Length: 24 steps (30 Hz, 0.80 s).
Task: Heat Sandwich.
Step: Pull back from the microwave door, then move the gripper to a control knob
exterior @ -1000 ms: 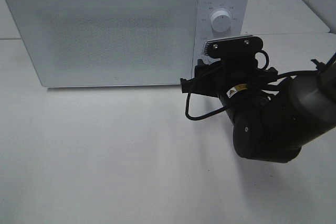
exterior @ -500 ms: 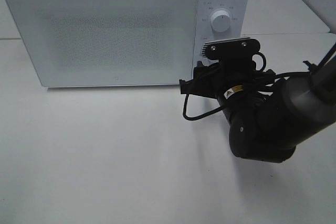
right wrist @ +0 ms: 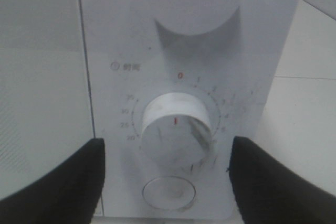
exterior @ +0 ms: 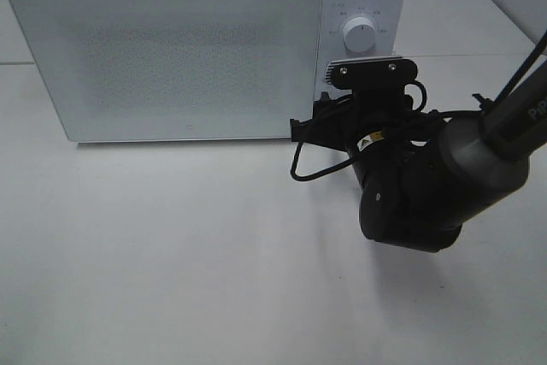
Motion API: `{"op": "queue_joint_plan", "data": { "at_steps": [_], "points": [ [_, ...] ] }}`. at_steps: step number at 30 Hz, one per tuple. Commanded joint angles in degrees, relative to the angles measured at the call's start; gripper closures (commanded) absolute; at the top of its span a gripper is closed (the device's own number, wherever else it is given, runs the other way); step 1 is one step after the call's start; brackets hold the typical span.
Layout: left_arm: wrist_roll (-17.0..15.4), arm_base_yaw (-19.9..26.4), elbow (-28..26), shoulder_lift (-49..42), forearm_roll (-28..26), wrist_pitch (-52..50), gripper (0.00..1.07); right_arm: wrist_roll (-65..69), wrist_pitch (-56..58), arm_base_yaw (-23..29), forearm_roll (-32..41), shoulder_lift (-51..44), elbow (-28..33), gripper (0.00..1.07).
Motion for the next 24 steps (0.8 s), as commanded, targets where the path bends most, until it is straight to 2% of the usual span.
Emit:
{"op": "queue_joint_plan", "data": {
  "at_steps": [1, 24],
  "points": [
    [-0.29, -0.11, 0.17, -1.03, -0.17, -0.46, 0.41, -0.17, -2.06, -1.43, 0.00, -0.17, -1.43, 0.41],
    [-0.29, -0.11, 0.17, -1.03, -0.17, -0.46, 0.41, 0.29, -0.63, -2.29, -1.66, 0.92, -3.32, 0.43]
  ]
}}
